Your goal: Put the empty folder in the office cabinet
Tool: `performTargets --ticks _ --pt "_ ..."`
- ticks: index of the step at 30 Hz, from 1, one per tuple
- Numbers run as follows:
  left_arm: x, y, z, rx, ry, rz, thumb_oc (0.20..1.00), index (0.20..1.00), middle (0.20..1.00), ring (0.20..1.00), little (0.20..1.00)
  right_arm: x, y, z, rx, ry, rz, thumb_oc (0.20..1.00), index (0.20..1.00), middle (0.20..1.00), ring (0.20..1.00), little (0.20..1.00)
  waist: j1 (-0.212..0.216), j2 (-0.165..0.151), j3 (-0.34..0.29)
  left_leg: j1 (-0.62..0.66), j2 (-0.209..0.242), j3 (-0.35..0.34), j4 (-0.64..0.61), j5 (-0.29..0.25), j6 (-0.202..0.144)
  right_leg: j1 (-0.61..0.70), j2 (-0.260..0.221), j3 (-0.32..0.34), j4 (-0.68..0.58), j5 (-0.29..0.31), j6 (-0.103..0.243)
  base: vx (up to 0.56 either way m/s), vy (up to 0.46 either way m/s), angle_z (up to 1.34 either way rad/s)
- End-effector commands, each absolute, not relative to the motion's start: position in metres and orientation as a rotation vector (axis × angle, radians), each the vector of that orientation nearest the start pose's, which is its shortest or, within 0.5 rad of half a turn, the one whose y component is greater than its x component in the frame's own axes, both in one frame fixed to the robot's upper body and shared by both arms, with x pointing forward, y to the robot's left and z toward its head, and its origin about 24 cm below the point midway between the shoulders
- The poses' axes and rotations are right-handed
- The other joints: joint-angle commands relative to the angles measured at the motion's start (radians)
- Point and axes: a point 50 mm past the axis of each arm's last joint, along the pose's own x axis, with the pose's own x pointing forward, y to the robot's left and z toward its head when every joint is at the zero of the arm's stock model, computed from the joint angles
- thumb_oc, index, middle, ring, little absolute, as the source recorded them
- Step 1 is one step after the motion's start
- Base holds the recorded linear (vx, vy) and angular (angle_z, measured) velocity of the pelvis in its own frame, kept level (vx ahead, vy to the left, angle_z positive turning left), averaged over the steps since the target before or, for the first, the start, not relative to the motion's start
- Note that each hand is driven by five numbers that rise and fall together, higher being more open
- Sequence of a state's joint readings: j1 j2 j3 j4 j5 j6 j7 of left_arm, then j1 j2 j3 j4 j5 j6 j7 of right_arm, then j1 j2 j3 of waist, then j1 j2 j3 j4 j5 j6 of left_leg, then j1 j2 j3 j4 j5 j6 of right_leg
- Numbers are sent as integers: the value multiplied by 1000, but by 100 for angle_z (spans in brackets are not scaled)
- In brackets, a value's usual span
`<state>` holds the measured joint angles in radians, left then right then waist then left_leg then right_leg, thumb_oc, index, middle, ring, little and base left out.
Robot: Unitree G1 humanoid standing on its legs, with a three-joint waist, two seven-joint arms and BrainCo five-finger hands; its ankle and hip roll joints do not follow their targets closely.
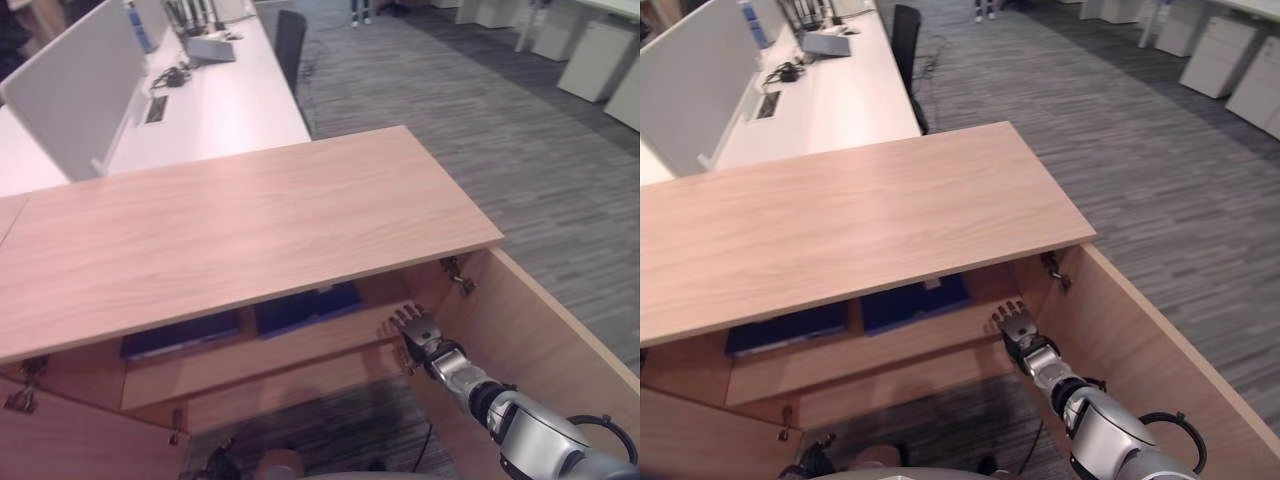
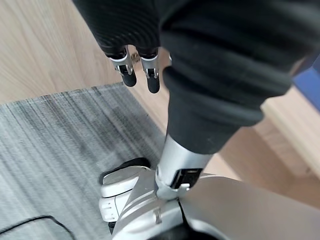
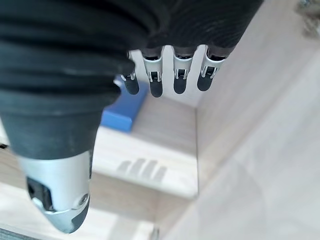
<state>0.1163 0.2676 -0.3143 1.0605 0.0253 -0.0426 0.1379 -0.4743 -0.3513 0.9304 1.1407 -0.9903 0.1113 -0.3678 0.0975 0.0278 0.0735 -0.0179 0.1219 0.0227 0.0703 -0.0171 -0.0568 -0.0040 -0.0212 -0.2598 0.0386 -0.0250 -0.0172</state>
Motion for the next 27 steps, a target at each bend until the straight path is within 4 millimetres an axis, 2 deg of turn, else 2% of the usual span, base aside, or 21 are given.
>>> performTargets --ticks 1,2,5,11,16,21,24,27 --pt "83 217 -159 496 1106 -83 1000 1000 1000 1000 1000 279 -186 -69 -1953 167 522 1000 1000 1000 1000 1000 26 -31 -6 31 -58 3 65 -143 30 -2 -35 -43 -63 30 98 -39 182 10" --pt "84 216 -159 511 1099 -105 1000 1000 1000 1000 1000 273 -188 -73 -1951 185 545 1000 1000 1000 1000 1000 17 -24 -12 54 -65 3 8 -130 33 -13 -49 -45 -60 47 105 -21 164 0" --pt "86 216 -157 528 1079 -122 1000 1000 1000 1000 1000 265 -189 -80 -1948 205 580 1000 1000 1000 1000 1000 17 -15 -15 72 -79 7 -37 -108 39 -18 -66 -44 -64 63 114 -33 165 -5" --pt "83 217 -153 518 1056 -157 1000 1000 1000 1000 1000 261 -185 -84 -1929 215 609 1000 1000 1000 1000 1000 28 -8 -22 84 -94 15 -62 -94 51 -8 -82 -45 -76 72 123 0 81 0" --pt "78 214 -149 470 1036 -185 1000 1000 1000 1000 1000 266 -172 -81 -1906 178 612 1000 1000 1000 1000 1000 50 -5 -34 92 -95 13 -73 -90 56 8 -82 -49 -92 69 123 40 6 1" --pt "71 213 -149 456 1049 -205 1000 1000 1000 1000 1000 276 -162 -73 -1869 135 581 1000 1000 1000 1000 1000 53 -4 -34 94 -88 9 -74 -85 52 16 -77 -52 -101 65 122 17 -13 1" --pt "72 212 -146 437 1031 -205 1000 1000 1000 1000 1000 286 -152 -64 -1859 80 574 1000 1000 1000 1000 1000 54 -2 -36 97 -80 8 -75 -84 50 23 -68 -52 -114 60 121 41 -53 -1" --pt "75 211 -143 442 1006 -227 1000 1000 1000 1000 1000 288 -149 -62 -1835 87 564 1000 1000 1000 1000 1000 56 4 -42 102 -72 10 -83 -81 46 33 -62 -51 -119 51 118 40 -35 -1"
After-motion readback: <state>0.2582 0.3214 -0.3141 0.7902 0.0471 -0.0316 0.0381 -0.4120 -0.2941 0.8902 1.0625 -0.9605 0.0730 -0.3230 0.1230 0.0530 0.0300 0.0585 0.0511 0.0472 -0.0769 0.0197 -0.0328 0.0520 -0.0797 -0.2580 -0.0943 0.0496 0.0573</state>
